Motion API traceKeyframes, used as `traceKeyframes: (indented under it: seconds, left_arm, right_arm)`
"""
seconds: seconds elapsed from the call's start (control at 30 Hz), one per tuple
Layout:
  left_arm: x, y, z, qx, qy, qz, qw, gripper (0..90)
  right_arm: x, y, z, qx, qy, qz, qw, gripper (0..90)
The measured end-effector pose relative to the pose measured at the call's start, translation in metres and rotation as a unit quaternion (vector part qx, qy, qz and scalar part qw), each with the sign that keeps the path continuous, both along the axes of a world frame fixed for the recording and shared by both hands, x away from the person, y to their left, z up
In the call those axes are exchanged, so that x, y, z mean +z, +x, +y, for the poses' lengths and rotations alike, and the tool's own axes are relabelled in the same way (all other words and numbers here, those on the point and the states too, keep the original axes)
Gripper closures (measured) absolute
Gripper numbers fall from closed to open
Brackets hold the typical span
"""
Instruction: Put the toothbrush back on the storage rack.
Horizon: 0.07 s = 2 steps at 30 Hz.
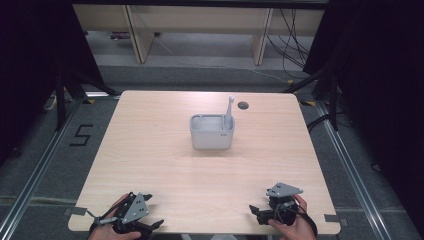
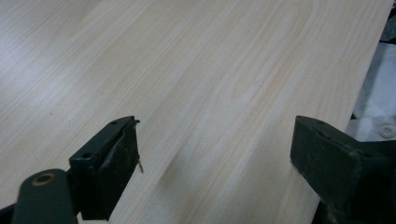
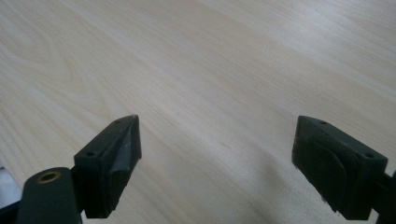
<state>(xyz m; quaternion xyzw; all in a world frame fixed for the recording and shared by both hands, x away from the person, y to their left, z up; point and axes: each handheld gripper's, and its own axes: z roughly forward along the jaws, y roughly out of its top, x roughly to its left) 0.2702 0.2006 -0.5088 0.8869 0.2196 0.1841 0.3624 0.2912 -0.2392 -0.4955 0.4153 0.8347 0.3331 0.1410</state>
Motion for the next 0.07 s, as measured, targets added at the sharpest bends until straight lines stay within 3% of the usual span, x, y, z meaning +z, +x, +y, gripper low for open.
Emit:
traceKeyframes:
  seconds: [0.07]
  left_arm:
    - [0.0000, 0.0000, 0.0001, -0.001, 0.001, -0.001, 1.0000, 14.8]
  right_arm:
    - [0.0010, -0.0003, 0.0003, -0.003, 0.001, 0.005, 1.0000, 16.6]
